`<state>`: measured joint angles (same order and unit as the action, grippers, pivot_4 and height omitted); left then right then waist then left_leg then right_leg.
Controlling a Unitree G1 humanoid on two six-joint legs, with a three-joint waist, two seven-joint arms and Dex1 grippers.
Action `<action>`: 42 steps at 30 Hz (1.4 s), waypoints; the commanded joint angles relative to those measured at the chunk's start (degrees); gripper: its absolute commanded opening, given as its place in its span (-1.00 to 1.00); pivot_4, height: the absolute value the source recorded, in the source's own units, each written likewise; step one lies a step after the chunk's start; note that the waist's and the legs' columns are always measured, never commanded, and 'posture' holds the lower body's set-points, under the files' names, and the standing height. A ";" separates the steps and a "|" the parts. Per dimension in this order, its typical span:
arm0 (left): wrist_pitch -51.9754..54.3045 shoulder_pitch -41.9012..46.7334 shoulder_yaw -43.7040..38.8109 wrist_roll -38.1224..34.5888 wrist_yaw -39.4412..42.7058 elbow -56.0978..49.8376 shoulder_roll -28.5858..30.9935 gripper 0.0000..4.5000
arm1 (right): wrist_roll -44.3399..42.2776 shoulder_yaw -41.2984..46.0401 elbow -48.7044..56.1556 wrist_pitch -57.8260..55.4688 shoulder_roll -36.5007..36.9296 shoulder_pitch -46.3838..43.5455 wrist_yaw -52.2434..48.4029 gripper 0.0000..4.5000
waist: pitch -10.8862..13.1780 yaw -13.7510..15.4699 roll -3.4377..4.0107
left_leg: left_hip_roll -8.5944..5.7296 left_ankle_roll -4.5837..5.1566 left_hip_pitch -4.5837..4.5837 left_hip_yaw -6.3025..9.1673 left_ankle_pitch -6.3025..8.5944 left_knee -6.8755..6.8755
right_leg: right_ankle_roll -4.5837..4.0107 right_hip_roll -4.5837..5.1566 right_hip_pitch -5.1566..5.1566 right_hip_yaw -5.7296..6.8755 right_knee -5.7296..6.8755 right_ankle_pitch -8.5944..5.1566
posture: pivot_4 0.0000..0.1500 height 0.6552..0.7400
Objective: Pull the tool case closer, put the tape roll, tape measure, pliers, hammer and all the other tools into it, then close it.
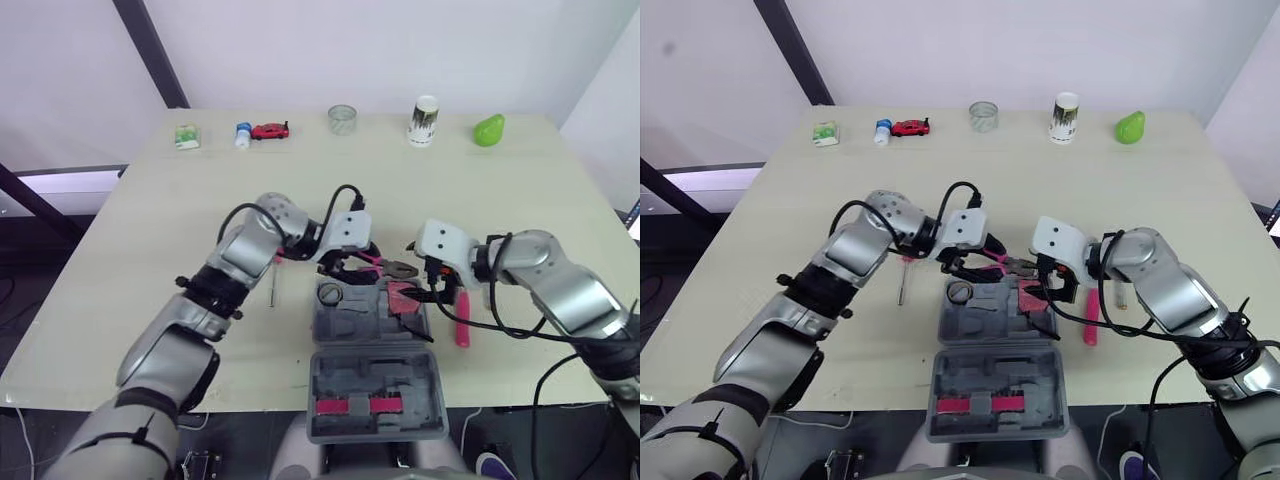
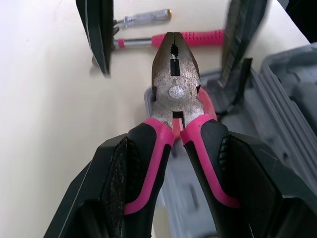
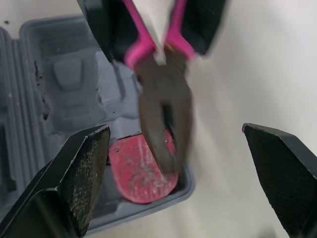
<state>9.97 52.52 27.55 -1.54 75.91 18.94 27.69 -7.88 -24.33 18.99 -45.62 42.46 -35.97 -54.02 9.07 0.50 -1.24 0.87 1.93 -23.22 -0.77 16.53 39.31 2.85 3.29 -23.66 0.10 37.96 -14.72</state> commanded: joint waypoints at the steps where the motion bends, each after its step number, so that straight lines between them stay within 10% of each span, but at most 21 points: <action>1: -2.10 2.66 -0.93 0.78 0.08 1.91 -1.55 0.11 | 1.02 -0.56 2.25 -1.86 -0.14 -1.43 0.23 1.00 | 0.00 -0.05 0.00 | 0.00 0.00 -0.02 0.01 0.00 0.01 | 0.00 -0.01 0.00 0.01 0.00 0.00 | 1.00 1.00; 6: -3.16 3.12 -1.20 1.87 0.39 4.22 -2.91 0.11 | 1.04 -0.56 2.36 -2.66 -1.69 -2.08 0.75 0.63 | 0.00 -0.26 0.00 | 0.01 -0.01 -0.02 0.02 -0.01 0.03 | 0.00 -0.01 0.00 0.01 0.01 0.00 | 1.00 1.00; 12: -2.23 3.30 -2.60 1.52 -0.20 5.08 -4.54 0.11 | 1.69 -0.08 0.88 -1.98 -3.25 -2.12 2.06 -0.58 | 0.00 -0.44 0.00 | 0.00 -0.03 -0.08 0.08 -0.02 0.08 | 0.01 -0.01 -0.01 0.04 0.01 0.00 | 1.00 1.00; 28: -2.69 1.06 -4.70 0.34 0.09 3.01 -3.65 0.11 | 2.96 0.76 -1.48 1.30 -4.38 -0.92 3.04 -0.58 | 0.00 -1.15 0.00 | 0.01 -0.08 -0.10 0.13 -0.05 0.10 | 0.01 -0.01 -0.01 0.07 0.04 0.01 | 1.00 1.00; 34: -1.84 -0.03 -8.11 -2.99 1.67 2.09 -3.10 1.00 | 1.56 1.61 0.84 2.00 -2.55 -0.48 0.28 -0.58 | 0.00 -1.11 0.00 | 0.01 -0.13 -0.12 0.15 -0.08 0.12 | 0.01 -0.01 -0.01 0.08 0.03 0.01 | 1.00 1.00; 42: -4.10 -9.36 -16.07 -12.43 9.91 -4.47 5.50 1.00 | -0.47 0.66 7.44 -1.27 2.61 0.41 -3.93 -0.58 | 0.01 -1.52 0.03 | 0.17 -0.16 -0.09 0.16 -0.09 0.13 | -0.01 -0.09 -0.02 0.08 0.08 0.01 | 1.00 1.00</action>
<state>6.83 44.09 13.98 -11.73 83.83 16.74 31.44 -7.86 -24.73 23.38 -46.63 43.85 -35.43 -57.00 9.08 -1.01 -1.20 1.08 1.78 -23.29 -0.62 16.44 39.43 2.84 3.20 -23.68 0.16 38.04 -14.72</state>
